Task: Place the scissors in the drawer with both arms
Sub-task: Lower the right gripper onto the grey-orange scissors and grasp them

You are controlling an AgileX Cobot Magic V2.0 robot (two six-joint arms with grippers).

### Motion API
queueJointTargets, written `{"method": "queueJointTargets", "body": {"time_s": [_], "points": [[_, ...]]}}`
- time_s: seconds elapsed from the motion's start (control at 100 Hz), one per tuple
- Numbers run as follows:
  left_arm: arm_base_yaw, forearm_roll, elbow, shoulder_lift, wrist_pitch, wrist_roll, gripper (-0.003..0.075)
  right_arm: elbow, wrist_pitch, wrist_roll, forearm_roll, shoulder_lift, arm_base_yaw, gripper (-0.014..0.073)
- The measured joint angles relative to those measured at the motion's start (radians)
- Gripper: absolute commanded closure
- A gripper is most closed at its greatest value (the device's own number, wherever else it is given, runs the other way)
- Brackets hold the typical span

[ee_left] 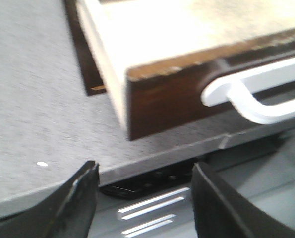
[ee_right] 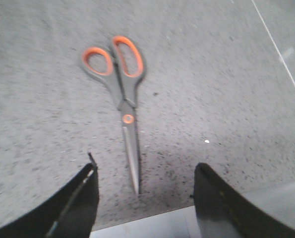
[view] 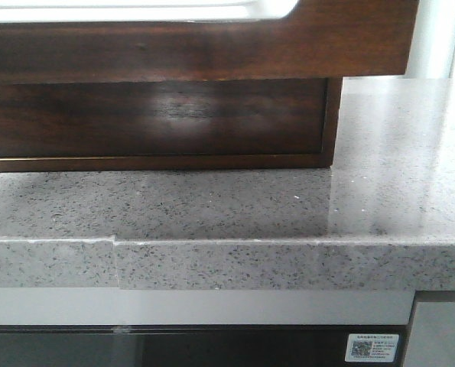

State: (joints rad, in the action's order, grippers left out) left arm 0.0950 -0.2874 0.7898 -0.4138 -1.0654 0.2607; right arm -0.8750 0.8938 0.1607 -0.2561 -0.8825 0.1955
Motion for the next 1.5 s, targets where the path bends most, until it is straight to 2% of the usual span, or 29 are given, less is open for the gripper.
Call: {"method": "queueJointTargets", "body": {"time_s": [0.14,0.31,0.64,0.99,1.32,1.5], "points": [[0.029,0.067,0.004,0.000,0.065,-0.014,0.0332,-0.035,0.020,-0.027,0.027,-0.152,0.081,0.0238],[0.030,0.075,-0.006,-0.002,0.145,-0.015,0.0332,-0.113,0.074,-0.174,0.180,-0.324,0.148,0.0239],[0.030,0.078,-0.009,-0.008,0.169,-0.015,0.0332,-0.279,0.166,-0.288,0.256,-0.593,0.157,0.0239],[0.030,0.078,-0.022,-0.008,0.175,-0.015,0.0332,-0.391,0.221,-0.335,0.295,-0.761,0.157,0.0244],[0.030,0.078,-0.026,-0.010,0.175,-0.015,0.0332,-0.402,0.223,-0.359,0.309,-0.802,0.157,0.0375],[0.030,0.078,-0.026,-0.010,0.175,-0.015,0.0332,-0.402,0.231,-0.376,0.309,-0.802,0.157,0.0493]]}}
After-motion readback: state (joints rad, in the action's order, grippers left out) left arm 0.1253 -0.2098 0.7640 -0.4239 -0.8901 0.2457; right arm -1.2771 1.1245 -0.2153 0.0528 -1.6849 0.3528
